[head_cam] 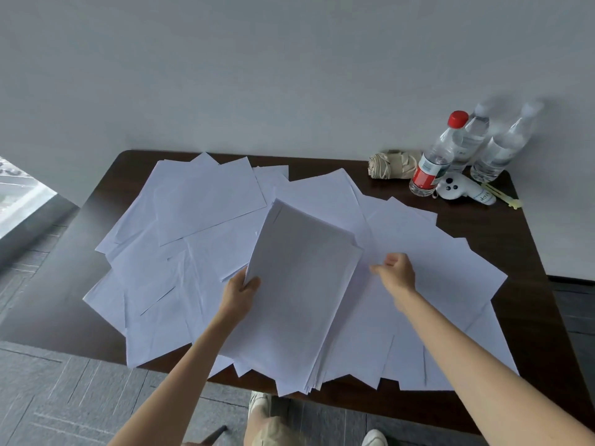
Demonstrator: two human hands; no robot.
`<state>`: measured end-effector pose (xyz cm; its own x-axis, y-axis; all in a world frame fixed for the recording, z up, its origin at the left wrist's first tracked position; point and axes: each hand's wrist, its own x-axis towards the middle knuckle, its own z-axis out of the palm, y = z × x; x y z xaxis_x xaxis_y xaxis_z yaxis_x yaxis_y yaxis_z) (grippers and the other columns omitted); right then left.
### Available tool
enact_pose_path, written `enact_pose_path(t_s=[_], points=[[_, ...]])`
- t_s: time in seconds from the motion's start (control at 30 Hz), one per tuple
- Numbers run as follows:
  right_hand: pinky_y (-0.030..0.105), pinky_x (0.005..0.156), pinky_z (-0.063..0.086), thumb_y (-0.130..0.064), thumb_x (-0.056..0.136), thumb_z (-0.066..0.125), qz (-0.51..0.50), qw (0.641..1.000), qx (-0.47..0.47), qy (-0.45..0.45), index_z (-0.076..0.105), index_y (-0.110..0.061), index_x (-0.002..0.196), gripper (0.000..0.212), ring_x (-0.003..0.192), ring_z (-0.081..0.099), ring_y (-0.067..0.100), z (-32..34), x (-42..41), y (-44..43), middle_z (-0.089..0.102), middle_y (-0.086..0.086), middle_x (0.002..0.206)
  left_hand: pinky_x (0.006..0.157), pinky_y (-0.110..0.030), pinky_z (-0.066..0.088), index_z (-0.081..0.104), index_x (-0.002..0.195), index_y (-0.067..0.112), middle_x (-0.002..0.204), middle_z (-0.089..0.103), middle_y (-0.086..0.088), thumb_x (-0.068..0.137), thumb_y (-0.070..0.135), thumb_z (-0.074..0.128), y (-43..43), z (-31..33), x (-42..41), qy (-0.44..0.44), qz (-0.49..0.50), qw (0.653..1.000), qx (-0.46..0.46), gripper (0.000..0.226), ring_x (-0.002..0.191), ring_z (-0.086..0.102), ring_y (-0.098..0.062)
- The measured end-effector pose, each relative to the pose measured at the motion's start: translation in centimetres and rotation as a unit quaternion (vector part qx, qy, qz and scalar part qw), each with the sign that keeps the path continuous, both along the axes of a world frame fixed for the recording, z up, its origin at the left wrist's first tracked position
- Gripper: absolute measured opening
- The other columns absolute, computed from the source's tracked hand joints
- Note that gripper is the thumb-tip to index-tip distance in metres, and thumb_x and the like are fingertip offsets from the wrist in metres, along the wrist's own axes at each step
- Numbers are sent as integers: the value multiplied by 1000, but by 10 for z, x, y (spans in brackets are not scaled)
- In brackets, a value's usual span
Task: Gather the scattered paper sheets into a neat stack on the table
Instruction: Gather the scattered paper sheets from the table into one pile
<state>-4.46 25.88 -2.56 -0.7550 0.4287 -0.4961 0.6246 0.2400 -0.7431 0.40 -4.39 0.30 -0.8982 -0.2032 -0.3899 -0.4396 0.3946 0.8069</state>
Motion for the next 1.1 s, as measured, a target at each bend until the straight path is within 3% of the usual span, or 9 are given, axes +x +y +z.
enact_pose_path(t_s=[0.1, 0.2, 0.3, 0.4, 0.5, 0.6, 0.73, 0.87, 1.1], points=[[31, 63, 32, -2, 76, 71, -32, 997, -72, -19, 58, -1, 81, 14, 71, 43, 21, 0, -25, 3, 47, 11, 82, 73, -33, 46, 63, 94, 25, 83, 62, 1, 96, -1, 49, -5, -2, -11, -13, -23, 1000, 0, 29, 75, 55, -17], [29, 54, 35, 0, 76, 69, -38, 993, -98, -48, 50, -9, 64, 24, 56, 42, 22, -5, -42, 3, 53, 13, 72, 72, -32, 48, 62, 103, 18, 84, 63, 1, 95, -4, 48, -6, -8, -18, -30, -26, 999, -6, 27, 77, 57, -17], [21, 45, 40, -2, 79, 71, -49, 986, -141, -80, 60, -4, 72, 13, 50, 48, 16, -5, -52, -2, 59, 10, 67, 74, -35, 52, 63, 105, 16, 87, 65, -2, 92, 1, 53, -8, -13, -23, -45, -29, 999, 9, 23, 78, 58, -18], [24, 51, 35, -7, 79, 73, -25, 987, -135, -83, 54, -9, 66, 23, 54, 43, 16, -6, -59, -8, 50, 5, 61, 80, -43, 54, 64, 110, 13, 94, 67, -9, 76, 20, 55, -12, -17, -26, -67, -34, 996, 37, 36, 82, 60, -20], [28, 59, 44, -15, 73, 76, 24, 995, -67, -66, 55, -9, 66, 23, 61, 50, 21, -8, -63, -14, 57, 6, 68, 73, -37, 50, 67, 102, 3, 85, 64, -10, 71, 24, 55, -16, -25, -28, -96, -18, 995, 35, 39, 77, 58, -21], [40, 71, 58, -12, 77, 71, 67, 997, 16, -38, 60, -4, 82, 15, 57, 64, 26, -9, -63, -16, 63, 3, 73, 68, -32, 45, 67, 98, -2, 80, 61, -10, 88, 14, 61, -17, -30, -29, -112, -9, 993, 42, 19, 74, 56, -20], [36, 62, 55, 1, 83, 57, 53, 995, 78, 13, 59, -4, 82, 5, 49, 69, 23, -2, -52, -9, 69, 5, 81, 63, -29, 42, 65, 97, 8, 81, 60, -7, 90, 12, 59, -16, -35, -28, -104, 15, 991, 80, 10, 73, 53, -19], [28, 55, 55, 5, 84, 57, -48, 997, 28, 46, 57, -3, 77, 11, 47, 67, 15, -2, -35, 6, 68, 9, 80, 51, -21, 46, 63, 93, 10, 73, 60, -3, 95, 4, 54, -15, -36, -26, -90, 88, 985, 115, 11, 60, 54, -17], [21, 55, 58, 6, 87, 62, -155, 979, -110, 73, 59, -1, 82, 9, 57, 69, 23, 11, -6, 21, 67, 14, 84, 67, -34, 45, 61, 99, 8, 85, 59, -10, 95, 3, 51, -28, -34, -21, -70, 242, 959, 132, 11, 73, 53, -24]])
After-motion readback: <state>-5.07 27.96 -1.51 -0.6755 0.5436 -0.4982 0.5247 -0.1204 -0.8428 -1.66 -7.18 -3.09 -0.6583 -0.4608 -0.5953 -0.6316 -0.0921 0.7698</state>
